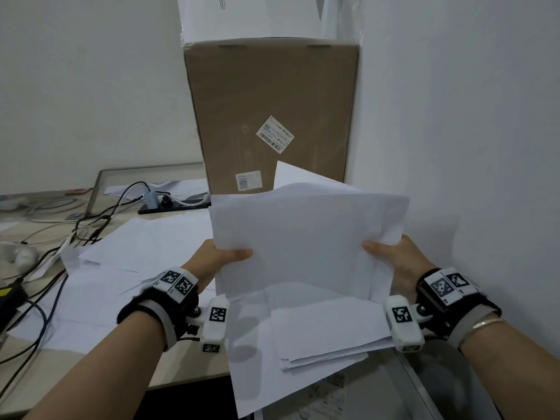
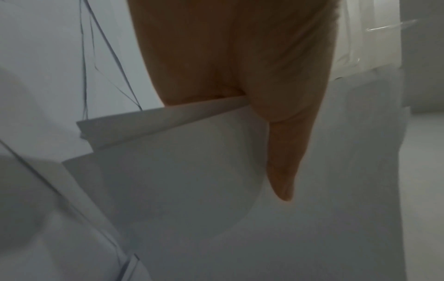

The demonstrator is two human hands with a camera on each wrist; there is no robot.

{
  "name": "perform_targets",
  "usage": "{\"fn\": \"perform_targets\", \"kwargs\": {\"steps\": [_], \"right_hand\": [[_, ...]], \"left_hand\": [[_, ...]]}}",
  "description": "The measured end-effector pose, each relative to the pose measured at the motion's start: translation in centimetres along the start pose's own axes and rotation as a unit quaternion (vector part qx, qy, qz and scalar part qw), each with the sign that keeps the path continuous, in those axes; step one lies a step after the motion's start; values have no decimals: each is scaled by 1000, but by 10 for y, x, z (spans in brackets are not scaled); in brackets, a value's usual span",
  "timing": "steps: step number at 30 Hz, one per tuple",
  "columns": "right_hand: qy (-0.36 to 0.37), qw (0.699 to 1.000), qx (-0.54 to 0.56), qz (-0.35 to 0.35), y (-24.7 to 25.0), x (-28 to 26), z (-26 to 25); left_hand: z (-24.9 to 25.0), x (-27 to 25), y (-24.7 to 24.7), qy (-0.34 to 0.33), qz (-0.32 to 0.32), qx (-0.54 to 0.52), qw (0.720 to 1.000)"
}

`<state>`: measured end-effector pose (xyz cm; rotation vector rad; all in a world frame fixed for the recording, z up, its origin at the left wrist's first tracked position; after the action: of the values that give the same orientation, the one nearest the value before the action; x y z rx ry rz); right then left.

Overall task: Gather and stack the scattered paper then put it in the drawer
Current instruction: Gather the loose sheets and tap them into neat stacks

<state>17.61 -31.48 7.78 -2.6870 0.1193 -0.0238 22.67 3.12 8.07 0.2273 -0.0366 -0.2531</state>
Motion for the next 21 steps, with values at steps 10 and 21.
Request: {"fn": "perform_targets", "kwargs": {"steps": [10,21], "right_hand": [[72,996,-26,-46,-10,-2,-22],[96,993,-21,-69,-17,-22,-42]], "left_hand": [[7,-14,15,-41,4,1,999],[19,-37,17,-63,11,0,998]]}}
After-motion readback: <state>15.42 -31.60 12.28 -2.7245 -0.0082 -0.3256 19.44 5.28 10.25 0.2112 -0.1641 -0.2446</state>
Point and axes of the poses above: each hand's wrist, its own x-axis towards the middle knuckle, its own y-axis out of the back of the hand, z = x × y, the point moved 2 cm from there along x, towards the middle knuckle, and after that the axes turned 13 degrees about x, right-handed, at the moved point
